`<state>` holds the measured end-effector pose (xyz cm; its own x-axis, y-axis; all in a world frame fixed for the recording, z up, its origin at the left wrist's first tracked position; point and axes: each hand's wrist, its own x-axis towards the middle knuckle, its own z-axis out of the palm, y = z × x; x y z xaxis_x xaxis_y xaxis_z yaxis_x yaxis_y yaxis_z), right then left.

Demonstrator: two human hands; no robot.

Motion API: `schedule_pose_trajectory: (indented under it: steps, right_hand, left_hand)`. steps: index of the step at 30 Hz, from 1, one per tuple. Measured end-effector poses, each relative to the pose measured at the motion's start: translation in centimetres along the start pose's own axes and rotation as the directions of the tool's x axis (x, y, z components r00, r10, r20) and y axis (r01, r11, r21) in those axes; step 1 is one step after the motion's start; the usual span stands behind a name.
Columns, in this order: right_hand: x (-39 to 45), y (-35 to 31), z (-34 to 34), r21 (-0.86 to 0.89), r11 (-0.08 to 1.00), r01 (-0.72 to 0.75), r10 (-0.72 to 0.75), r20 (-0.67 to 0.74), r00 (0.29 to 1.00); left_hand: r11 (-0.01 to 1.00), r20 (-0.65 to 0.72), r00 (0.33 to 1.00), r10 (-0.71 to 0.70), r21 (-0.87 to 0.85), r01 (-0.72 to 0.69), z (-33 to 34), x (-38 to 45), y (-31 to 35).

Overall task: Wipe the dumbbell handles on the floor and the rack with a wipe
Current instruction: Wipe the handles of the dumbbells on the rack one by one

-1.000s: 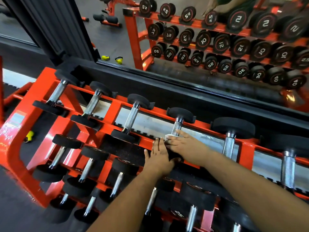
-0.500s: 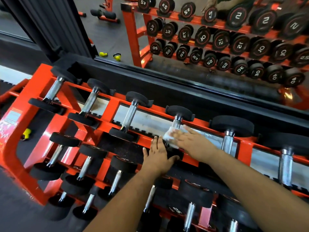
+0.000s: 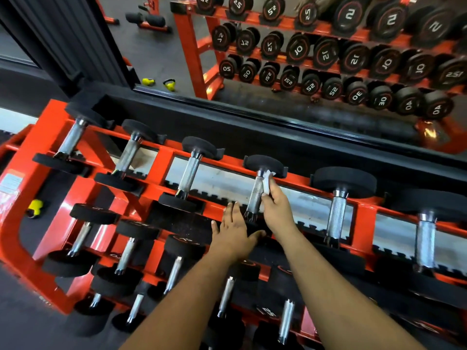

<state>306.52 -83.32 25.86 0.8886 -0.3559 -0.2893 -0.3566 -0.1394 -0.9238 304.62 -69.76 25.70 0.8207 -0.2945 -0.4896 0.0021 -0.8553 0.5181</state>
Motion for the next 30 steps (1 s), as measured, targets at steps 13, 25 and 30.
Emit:
schedule_pose_trajectory:
  steps: [13, 25, 30]
  right_hand:
    - [2.5, 0.0, 0.2, 0.645, 0.628, -0.436, 0.353, 0.262, 0.898]
    - [0.9, 1.1, -0.4, 0.086, 0.960, -0.266, 0.262, 0.054, 0.964]
    - [0.4, -0.9, -1.2, -0.515, 0.818, 0.255, -0.290, 0.013, 0.957]
  left_hand:
    - [1.000, -0.004, 1.000, -0.006, -0.003, 0.006, -0.1, -0.1, -0.1]
    - [1.000, 0.018, 1.000, 0.003, 0.010, -0.004, -0.1, 0.2, -0.2]
    - [1.000, -0.016, 1.000, 0.016, -0.006, -0.016, 0.1, 0.2, -0.3]
